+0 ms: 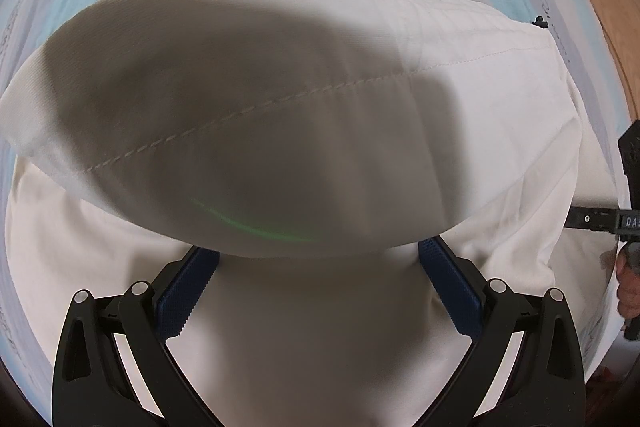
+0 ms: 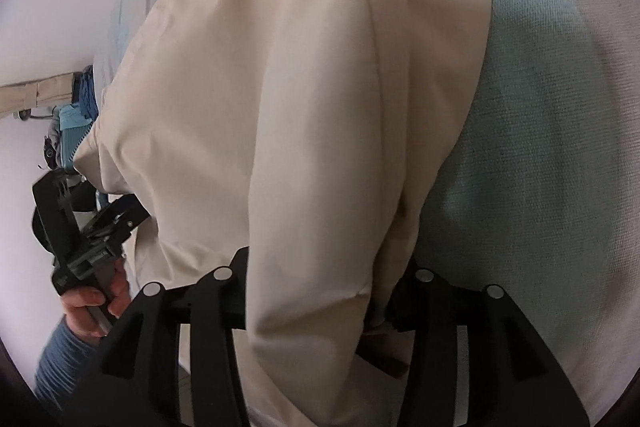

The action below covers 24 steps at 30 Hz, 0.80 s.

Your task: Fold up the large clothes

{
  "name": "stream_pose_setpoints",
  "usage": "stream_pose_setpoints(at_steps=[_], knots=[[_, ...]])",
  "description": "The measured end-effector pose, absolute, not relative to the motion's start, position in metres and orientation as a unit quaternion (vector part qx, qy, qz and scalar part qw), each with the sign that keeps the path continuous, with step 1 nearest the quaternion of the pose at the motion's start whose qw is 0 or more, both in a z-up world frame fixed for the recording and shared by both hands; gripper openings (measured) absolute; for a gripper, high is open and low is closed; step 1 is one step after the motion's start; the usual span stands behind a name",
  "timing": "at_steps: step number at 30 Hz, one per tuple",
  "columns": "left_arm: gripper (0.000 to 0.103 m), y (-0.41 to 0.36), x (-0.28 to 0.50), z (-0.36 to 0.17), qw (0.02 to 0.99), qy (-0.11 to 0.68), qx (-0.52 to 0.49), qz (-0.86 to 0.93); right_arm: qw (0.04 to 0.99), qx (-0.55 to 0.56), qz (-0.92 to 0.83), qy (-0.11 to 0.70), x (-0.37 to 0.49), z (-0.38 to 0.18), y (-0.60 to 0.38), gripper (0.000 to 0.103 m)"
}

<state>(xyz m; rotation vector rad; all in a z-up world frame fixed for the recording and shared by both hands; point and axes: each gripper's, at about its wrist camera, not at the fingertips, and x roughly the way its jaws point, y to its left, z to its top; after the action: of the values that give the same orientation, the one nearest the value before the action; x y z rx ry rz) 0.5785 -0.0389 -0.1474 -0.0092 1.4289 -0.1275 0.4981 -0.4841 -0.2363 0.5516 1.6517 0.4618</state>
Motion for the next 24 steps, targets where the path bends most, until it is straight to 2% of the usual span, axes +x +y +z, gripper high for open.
stream_pose_setpoints(at_steps=[8,13,15,24], knots=[[0.098,-0.042,0.580,-0.149,0.751,0.658,-0.002,-0.056,0.631,0.198,0.187,0.726,0.499,-0.230,-0.470,0.040],[0.098,-0.044,0.580,-0.153,0.751,0.657,0.006,-0.062,0.645,0.195,0.160,0.721,0.494,-0.222,-0.459,0.024],[0.098,-0.045,0.579,-0.154,0.753,0.655,0.008,-0.062,0.658,0.172,0.146,0.718,0.492,-0.211,-0.449,0.021],[0.098,-0.040,0.571,-0.149,0.765,0.641,0.002,-0.065,0.682,0.125,0.050,0.719,0.487,-0.177,-0.414,0.018]])
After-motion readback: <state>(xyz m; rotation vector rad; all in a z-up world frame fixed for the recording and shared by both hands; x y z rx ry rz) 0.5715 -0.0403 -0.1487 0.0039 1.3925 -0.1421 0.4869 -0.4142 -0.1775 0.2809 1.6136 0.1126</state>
